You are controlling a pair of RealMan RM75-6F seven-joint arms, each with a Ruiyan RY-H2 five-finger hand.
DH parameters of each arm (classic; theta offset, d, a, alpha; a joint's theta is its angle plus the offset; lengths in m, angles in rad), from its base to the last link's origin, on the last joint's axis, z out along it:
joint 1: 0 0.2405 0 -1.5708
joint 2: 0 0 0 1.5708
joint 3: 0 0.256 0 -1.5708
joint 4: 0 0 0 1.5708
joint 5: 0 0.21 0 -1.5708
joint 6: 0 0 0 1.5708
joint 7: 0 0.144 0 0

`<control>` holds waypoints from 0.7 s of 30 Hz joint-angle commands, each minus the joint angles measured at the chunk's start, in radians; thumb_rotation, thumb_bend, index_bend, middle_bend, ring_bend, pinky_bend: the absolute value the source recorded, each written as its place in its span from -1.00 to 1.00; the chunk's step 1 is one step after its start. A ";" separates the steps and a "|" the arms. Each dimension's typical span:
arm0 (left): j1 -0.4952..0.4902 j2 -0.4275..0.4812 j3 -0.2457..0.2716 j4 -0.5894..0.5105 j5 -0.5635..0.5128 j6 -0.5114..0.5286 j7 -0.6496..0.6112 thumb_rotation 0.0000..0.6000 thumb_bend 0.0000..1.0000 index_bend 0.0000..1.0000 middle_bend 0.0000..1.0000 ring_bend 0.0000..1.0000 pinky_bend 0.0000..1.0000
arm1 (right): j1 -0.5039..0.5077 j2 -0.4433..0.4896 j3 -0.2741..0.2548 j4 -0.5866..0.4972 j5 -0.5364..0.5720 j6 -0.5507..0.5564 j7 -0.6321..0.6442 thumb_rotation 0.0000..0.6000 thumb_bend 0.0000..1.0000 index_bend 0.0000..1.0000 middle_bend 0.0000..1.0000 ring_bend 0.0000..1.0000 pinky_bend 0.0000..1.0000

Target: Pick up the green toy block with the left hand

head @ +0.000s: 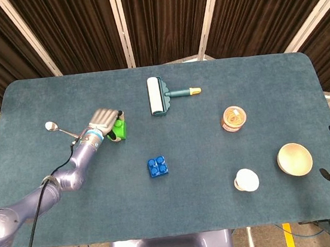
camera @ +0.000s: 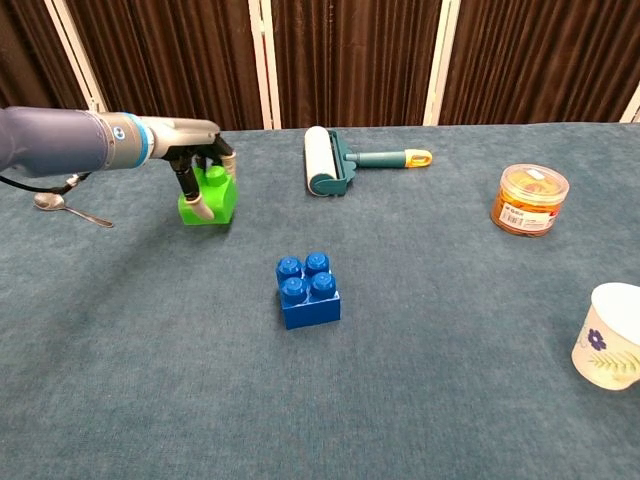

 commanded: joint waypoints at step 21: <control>0.034 0.272 0.297 -0.321 1.171 0.547 -0.513 1.00 -0.69 0.09 -0.16 -0.16 -0.19 | 0.004 -0.001 -0.002 -0.012 0.012 -0.009 -0.011 1.00 -1.00 -1.00 -1.00 -1.00 -1.00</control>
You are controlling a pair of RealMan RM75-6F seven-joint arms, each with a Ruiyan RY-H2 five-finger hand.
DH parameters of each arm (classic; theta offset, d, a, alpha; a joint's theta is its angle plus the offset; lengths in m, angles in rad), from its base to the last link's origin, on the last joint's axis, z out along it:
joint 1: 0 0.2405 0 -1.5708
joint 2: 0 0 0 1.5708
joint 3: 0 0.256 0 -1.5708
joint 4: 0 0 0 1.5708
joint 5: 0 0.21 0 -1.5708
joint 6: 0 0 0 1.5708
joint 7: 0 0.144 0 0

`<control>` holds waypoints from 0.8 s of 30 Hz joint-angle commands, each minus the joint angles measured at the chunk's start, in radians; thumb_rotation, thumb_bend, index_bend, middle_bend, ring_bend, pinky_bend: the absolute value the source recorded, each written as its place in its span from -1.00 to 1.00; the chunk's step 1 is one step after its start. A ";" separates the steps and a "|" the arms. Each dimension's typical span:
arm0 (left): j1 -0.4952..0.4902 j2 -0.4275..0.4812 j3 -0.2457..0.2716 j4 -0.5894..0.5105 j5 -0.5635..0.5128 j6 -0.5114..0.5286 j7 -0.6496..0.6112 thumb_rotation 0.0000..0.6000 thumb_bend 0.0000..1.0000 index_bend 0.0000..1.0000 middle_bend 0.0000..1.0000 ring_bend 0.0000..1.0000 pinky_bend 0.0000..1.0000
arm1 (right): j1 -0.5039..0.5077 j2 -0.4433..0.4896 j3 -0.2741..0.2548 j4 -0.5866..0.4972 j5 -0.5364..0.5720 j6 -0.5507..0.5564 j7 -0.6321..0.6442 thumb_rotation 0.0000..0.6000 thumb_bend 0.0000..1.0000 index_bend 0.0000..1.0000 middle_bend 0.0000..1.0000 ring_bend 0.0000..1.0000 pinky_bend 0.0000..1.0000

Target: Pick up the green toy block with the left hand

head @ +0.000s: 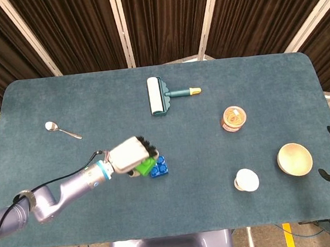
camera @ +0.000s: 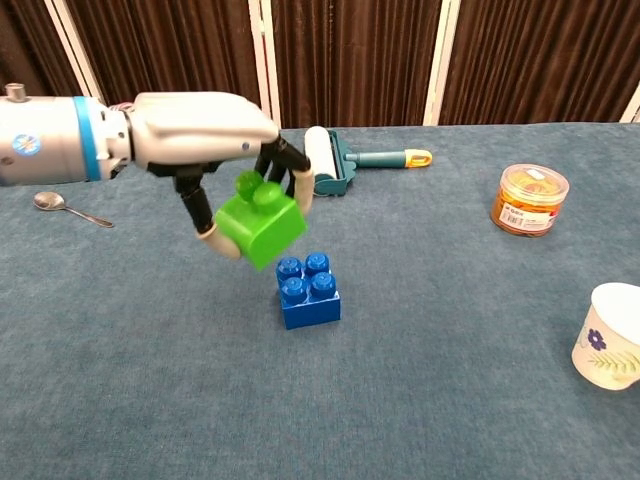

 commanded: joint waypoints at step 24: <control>-0.209 -0.165 0.157 0.377 0.195 0.094 -0.169 1.00 -0.70 0.09 -0.16 -0.16 -0.19 | -0.013 0.010 0.018 -0.006 0.029 0.025 0.018 1.00 -1.00 -1.00 -1.00 -1.00 -1.00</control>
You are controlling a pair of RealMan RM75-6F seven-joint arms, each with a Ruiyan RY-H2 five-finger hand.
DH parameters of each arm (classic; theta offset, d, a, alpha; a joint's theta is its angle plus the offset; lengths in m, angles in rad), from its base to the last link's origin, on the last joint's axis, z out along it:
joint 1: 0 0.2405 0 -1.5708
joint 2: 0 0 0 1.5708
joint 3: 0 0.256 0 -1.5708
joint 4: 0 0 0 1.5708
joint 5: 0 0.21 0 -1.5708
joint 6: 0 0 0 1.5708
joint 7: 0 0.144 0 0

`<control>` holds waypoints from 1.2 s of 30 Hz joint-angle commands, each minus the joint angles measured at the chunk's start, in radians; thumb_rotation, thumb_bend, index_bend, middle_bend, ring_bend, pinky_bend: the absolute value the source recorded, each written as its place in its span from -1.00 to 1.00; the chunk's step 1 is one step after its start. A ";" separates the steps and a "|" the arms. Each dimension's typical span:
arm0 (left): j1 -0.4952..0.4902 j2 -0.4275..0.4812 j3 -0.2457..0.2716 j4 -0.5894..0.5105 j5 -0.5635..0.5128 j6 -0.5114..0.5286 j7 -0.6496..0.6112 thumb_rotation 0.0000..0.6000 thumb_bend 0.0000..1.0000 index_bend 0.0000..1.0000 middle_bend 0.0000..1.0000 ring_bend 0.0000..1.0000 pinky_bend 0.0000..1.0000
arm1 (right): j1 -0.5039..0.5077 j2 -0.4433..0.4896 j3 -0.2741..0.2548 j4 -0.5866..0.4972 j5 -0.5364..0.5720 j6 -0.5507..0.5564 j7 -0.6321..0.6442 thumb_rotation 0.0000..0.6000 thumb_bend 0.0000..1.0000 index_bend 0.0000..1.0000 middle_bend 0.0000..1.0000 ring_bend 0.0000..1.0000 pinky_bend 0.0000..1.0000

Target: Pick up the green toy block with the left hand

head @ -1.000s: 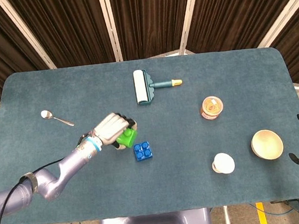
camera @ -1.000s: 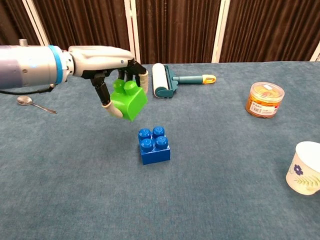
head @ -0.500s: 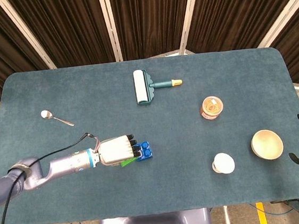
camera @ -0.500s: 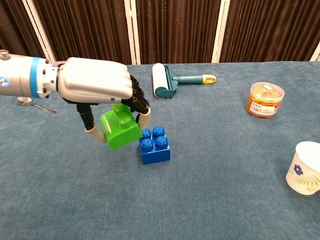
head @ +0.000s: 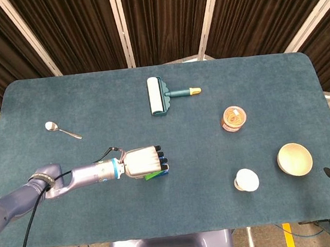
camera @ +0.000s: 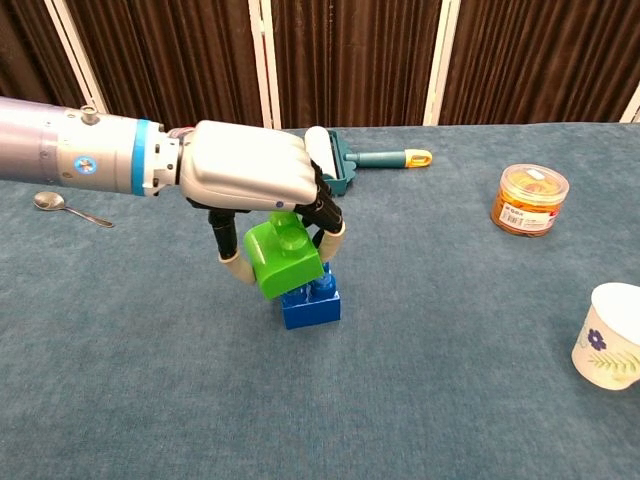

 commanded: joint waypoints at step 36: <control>-0.065 -0.209 0.107 0.295 -0.063 0.005 -0.067 1.00 -0.95 -0.74 -0.89 -0.81 -0.72 | -0.005 0.012 0.010 -0.013 0.014 0.011 0.010 1.00 -1.00 -1.00 -1.00 -1.00 -1.00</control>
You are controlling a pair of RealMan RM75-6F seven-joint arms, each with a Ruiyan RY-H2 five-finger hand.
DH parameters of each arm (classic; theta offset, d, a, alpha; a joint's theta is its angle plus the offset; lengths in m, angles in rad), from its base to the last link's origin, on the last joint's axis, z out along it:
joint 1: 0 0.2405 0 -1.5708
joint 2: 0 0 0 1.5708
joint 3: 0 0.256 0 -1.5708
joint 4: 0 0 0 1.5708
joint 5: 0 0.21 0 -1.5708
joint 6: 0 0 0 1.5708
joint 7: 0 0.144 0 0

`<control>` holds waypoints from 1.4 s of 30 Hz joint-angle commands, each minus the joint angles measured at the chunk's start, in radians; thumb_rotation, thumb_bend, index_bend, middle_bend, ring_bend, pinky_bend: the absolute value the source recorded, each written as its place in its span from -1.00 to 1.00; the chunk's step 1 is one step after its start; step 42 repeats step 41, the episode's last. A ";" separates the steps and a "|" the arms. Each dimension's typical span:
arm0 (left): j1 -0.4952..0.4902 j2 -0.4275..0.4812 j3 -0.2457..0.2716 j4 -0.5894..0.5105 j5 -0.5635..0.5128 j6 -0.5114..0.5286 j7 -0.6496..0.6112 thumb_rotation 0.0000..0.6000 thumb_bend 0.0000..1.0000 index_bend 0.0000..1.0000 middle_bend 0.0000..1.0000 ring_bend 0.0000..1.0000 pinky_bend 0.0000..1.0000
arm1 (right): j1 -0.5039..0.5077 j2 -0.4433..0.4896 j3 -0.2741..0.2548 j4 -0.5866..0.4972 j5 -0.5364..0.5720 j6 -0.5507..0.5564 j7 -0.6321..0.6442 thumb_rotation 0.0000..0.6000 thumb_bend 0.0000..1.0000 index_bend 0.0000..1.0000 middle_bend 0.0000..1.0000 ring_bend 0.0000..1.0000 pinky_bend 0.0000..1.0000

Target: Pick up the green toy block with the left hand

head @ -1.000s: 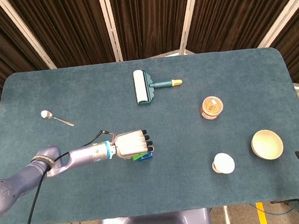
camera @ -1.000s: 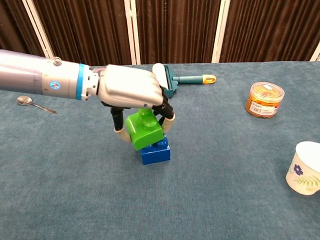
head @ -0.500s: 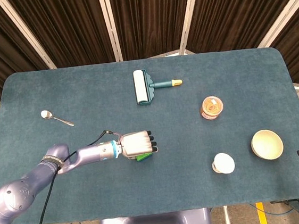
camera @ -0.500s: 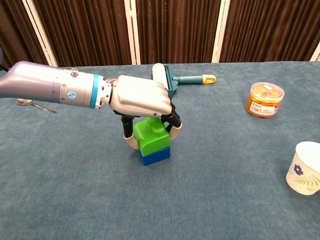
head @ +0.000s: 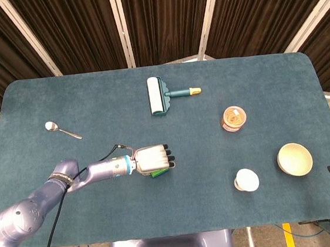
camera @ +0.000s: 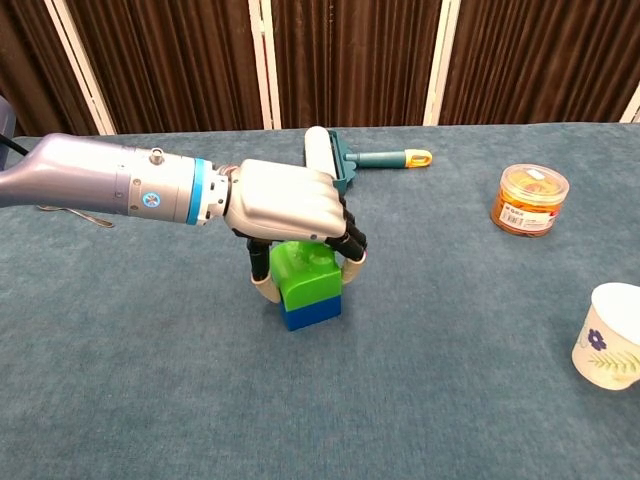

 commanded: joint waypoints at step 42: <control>0.738 0.645 -0.144 -1.159 -0.859 0.507 0.661 1.00 -1.00 -1.00 -1.00 -1.00 -1.00 | 0.019 0.023 -0.043 -0.037 -0.109 -0.028 0.061 1.00 -1.00 -1.00 -1.00 -1.00 -1.00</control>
